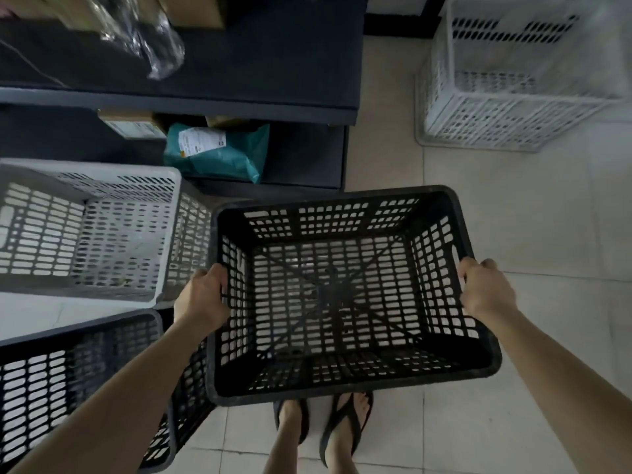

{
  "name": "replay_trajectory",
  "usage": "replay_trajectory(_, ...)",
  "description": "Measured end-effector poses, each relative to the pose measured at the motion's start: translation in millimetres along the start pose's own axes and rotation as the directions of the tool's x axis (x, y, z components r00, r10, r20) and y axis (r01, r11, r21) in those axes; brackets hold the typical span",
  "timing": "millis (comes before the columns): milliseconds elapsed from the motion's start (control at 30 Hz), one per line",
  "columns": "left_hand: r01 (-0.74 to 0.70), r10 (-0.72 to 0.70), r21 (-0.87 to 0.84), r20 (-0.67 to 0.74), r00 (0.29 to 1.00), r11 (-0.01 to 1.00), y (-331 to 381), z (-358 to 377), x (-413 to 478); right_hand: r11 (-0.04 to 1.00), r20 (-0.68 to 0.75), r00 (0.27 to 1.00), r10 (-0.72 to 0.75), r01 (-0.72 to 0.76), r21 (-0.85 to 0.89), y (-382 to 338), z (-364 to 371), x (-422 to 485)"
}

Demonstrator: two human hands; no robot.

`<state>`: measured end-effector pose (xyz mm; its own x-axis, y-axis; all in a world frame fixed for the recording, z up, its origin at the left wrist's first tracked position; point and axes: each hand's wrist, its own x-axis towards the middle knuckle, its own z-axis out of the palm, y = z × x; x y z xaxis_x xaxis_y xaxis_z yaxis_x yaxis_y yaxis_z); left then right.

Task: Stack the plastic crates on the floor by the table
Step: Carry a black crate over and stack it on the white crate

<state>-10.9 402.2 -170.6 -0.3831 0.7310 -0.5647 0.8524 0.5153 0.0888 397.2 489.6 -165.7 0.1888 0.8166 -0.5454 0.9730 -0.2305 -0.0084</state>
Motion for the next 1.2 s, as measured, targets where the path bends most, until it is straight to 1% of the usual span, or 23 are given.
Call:
replay_trajectory(133, -0.022, 0.022, 0.014, -0.001, 1.0, 1.0, 42, -36, -34, 0.999, -0.024, 0.999, 0.038, -0.037, 0.021, 37, -50, -21)
replay_trajectory(300, -0.09, 0.089, -0.009, -0.022, 0.996, 0.996, 93, -79, -74, 0.994, -0.048, 0.995, 0.088, -0.085, 0.063, 84, -118, -44)
replay_trajectory(433, -0.162, 0.159, -0.066, -0.046, 0.986, 0.985, 135, -110, -95, 0.992, -0.097, 0.99, 0.107, -0.101, 0.07, 119, -174, -55)
replay_trajectory(633, -0.251, 0.248, -0.132, -0.044, 0.968, 0.959, 220, -159, -108, 0.989, -0.151, 0.979, 0.139, -0.13, 0.071, 169, -255, -49)
replay_trajectory(767, -0.272, 0.268, -0.164, -0.047, 0.962, 0.948, 278, -190, -99, 0.981, -0.17, 0.968, 0.186, -0.174, 0.082, 198, -304, -24)
replay_trajectory(933, -0.266, 0.266, -0.178, -0.022, 0.964, 0.947, 350, -222, -67, 0.974, -0.119, 0.974, 0.193, -0.176, 0.142, 241, -354, 40)
replay_trajectory(1067, -0.285, 0.288, -0.128, 0.004, 0.958, 0.95, 415, -246, -38, 0.968, -0.096, 0.971, 0.217, -0.202, 0.151, 253, -400, 87)
replay_trajectory(1200, -0.292, 0.294, -0.111, 0.008, 0.956, 0.95, 468, -266, -4, 0.974, -0.079, 0.979, 0.186, -0.174, 0.144, 263, -432, 140)
